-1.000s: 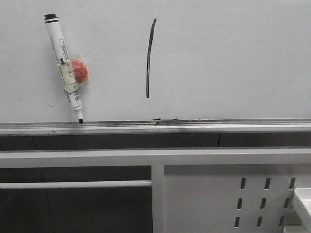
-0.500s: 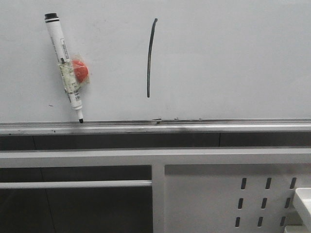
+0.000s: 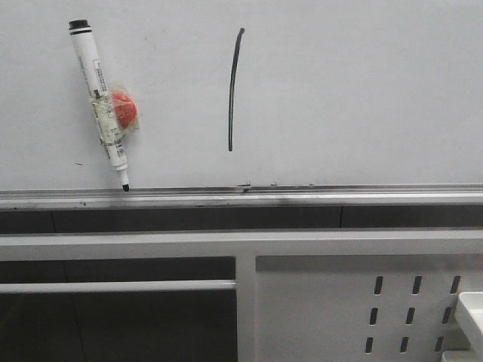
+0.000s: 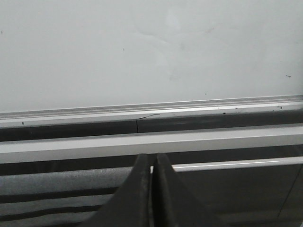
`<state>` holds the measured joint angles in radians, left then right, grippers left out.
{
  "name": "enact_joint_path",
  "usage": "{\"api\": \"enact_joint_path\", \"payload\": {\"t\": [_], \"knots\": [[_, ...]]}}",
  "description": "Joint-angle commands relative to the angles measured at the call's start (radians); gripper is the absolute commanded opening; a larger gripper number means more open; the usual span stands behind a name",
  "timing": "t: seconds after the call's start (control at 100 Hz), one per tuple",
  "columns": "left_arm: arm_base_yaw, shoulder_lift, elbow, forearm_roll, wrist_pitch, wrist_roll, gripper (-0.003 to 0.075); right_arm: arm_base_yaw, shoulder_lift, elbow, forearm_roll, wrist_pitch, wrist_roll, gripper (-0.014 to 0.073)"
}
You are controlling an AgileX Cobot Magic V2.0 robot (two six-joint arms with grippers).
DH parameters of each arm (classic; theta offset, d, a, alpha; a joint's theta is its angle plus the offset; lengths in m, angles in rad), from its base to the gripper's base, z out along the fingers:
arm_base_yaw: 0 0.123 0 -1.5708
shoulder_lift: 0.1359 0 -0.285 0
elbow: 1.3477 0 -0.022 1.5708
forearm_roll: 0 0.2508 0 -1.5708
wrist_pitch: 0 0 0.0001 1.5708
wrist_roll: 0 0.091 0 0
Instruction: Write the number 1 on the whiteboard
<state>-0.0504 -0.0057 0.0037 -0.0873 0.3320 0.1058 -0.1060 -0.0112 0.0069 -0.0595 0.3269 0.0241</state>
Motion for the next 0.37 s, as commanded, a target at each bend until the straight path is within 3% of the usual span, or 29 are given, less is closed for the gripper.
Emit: {"api": "enact_joint_path", "payload": {"t": [0.0,0.36], "knots": [[-0.003,-0.024,0.036,-0.011,-0.061,-0.007,-0.0020,-0.008,-0.018,0.014,-0.021,-0.026,-0.003,-0.0069],[-0.010,-0.024,0.036,-0.011,-0.061,-0.007,-0.0020,-0.008,-0.018,0.014,-0.021,-0.023,-0.003,-0.0069]]}}
